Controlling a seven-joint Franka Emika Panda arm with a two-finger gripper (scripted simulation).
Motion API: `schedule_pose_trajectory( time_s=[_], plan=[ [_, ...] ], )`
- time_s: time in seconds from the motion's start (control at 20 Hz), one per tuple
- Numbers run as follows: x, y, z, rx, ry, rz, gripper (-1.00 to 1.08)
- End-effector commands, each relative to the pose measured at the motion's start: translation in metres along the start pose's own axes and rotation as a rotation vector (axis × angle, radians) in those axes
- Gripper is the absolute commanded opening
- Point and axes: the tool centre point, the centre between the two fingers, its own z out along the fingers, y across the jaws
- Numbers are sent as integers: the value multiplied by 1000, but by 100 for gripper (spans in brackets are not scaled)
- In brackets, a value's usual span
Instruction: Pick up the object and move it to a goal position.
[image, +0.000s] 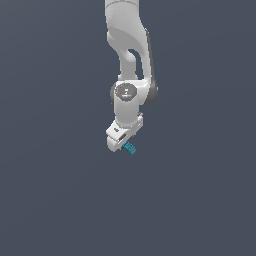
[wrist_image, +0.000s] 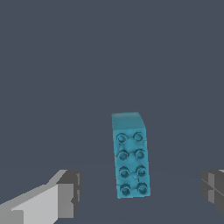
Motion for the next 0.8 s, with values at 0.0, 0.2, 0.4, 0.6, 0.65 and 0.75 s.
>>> schedule_pose_trajectory(
  time_s=[0.0,0.2,0.4,0.6,0.65,0.75],
  plan=[
    [-1,-1,3,-2,2,-34,100],
    [-2,-1,5,-3,3,-63,100],
    [-2,-2,5,-3,3,-65,100],
    [-2,-2,11,-3,3,-65,100],
    [-2,-2,14,-3,3,-66,100],
    [-2,-2,22,-3,3,-67,100]
  ],
)
